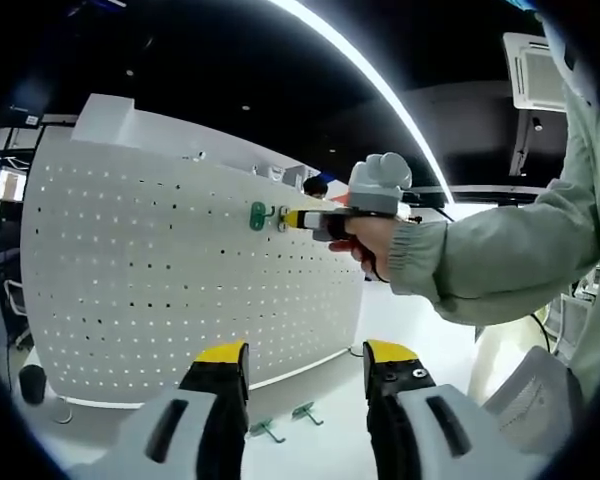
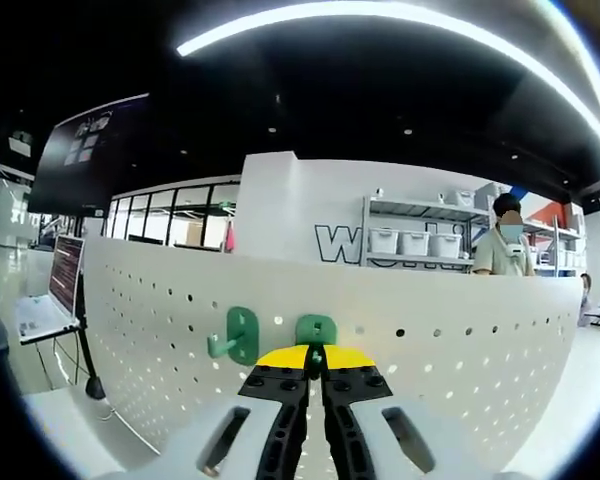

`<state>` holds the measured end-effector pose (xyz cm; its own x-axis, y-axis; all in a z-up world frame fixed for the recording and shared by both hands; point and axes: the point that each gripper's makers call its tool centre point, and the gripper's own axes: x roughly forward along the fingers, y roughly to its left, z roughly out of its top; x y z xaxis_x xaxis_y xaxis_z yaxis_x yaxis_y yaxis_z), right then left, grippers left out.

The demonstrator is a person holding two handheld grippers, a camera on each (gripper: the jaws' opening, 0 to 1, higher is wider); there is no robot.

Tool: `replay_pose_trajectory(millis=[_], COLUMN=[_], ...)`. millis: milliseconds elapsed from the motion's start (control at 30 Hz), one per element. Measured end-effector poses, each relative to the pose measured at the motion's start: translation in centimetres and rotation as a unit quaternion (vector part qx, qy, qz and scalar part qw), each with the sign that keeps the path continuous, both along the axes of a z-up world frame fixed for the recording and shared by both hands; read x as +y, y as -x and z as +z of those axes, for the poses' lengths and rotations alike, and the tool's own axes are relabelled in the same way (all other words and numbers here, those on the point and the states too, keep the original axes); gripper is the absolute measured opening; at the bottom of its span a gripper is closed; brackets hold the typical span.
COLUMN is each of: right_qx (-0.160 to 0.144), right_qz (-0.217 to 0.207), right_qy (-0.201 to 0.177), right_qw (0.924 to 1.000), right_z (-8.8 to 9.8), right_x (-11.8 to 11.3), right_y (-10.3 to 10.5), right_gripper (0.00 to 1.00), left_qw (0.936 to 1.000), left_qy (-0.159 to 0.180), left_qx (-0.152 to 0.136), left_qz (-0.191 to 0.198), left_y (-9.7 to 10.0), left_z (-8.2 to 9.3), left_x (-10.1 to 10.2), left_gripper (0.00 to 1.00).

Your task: Insert the hook assembly into the mounting plate slot until the hook locks in place.

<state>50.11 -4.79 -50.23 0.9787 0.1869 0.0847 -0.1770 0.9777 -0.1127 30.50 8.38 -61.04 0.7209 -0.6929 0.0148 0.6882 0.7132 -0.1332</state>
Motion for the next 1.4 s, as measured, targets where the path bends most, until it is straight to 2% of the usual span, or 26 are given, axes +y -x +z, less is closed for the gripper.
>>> replay_pose_trajectory(millis=[767, 1400], right_qx=[0.008, 0.018], right_qz=[-0.004, 0.004], right_qy=[-0.01, -0.018], right_qw=[0.9999, 0.9997], right_z=[-0.11, -0.4], right_x=[-0.09, 0.32], right_y=[0.0, 0.12], right_gripper=[0.02, 0.09], left_qw=[1.0, 1.0], left_qy=[0.003, 0.003], left_qx=[-0.003, -0.006], left_qz=[0.002, 0.004], left_y=[0.13, 0.22], left_z=[0.31, 0.52], left_x=[0.17, 0.39], left_gripper=[0.47, 0.47])
